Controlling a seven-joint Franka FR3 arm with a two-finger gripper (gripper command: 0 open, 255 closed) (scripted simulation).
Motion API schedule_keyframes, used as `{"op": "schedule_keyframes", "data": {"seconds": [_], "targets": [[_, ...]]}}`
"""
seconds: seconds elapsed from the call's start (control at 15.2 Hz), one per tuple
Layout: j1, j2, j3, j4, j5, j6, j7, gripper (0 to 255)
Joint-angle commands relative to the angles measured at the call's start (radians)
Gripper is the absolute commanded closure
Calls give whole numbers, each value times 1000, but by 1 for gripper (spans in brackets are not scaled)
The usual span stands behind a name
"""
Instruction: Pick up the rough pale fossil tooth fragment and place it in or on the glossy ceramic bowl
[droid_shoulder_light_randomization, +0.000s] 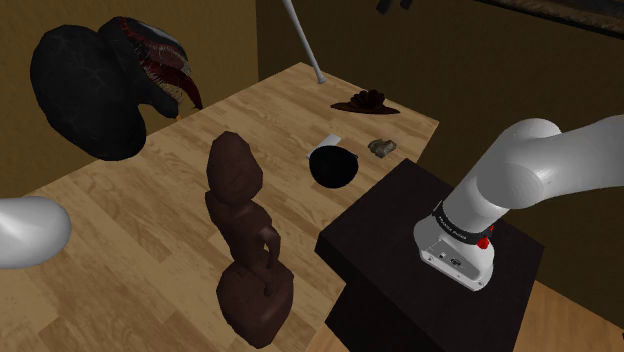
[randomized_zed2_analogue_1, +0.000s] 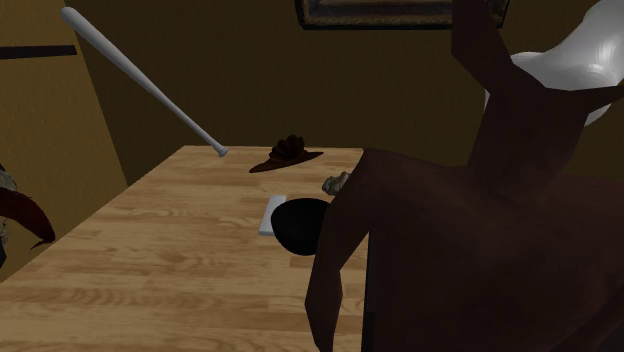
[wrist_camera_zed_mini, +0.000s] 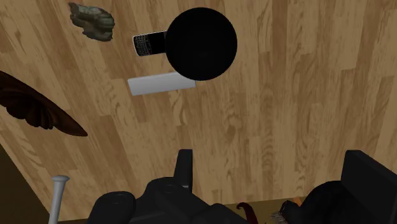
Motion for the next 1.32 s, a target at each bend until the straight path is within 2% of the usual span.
{"op": "schedule_keyframes", "data": {"seconds": [0.0,0.66,1.25], "targets": [[0,0,0,0,0,0,0,0],[-7,-33,-138,-287,-96,191,-237,0],[-47,63,-289,-455,-217,407,-457,0]]}}
